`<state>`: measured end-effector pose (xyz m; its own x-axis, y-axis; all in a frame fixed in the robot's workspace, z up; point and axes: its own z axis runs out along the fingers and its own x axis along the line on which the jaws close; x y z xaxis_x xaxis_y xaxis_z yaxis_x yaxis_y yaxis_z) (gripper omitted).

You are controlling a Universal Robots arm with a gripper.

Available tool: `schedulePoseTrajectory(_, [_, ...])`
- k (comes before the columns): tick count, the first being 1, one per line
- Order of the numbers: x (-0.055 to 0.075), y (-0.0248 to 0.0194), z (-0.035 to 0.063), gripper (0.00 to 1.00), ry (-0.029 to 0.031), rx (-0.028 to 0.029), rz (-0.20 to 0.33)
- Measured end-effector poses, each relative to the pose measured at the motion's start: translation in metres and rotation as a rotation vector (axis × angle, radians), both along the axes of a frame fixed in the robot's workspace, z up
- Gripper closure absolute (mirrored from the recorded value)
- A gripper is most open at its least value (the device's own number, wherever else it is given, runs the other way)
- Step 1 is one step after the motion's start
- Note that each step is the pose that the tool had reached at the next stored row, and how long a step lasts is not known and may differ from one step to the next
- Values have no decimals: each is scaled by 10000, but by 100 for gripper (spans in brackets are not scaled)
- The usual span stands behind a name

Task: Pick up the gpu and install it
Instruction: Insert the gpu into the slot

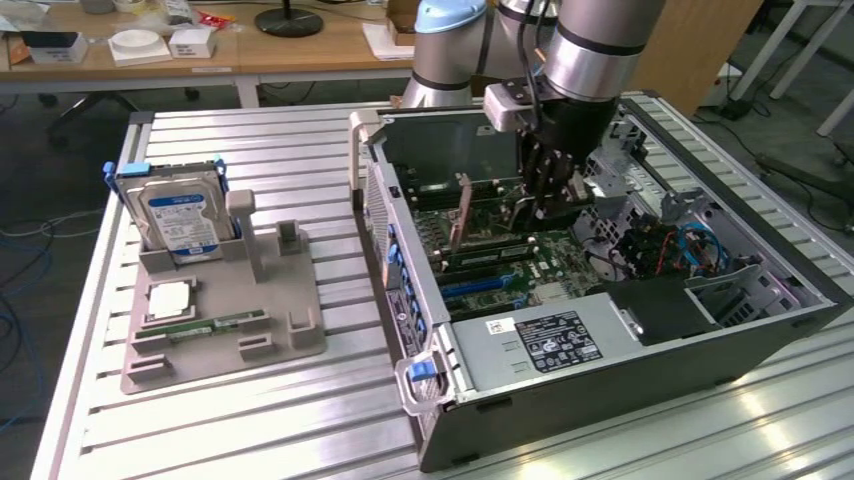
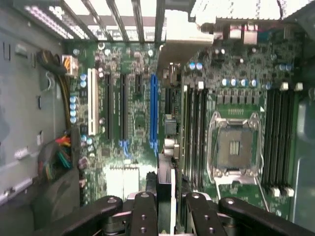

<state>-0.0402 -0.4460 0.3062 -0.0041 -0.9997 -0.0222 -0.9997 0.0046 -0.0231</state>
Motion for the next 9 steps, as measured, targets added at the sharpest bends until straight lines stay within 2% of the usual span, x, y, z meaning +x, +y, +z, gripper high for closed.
schedulePoseTrajectory(3, [-65,0,-18,73,2,4,31])
schedulePoseTrajectory(5, [-86,1,-40,73,0,56,37])
schedulePoseTrajectory(9, [-91,-3,-65,73,2,47,37])
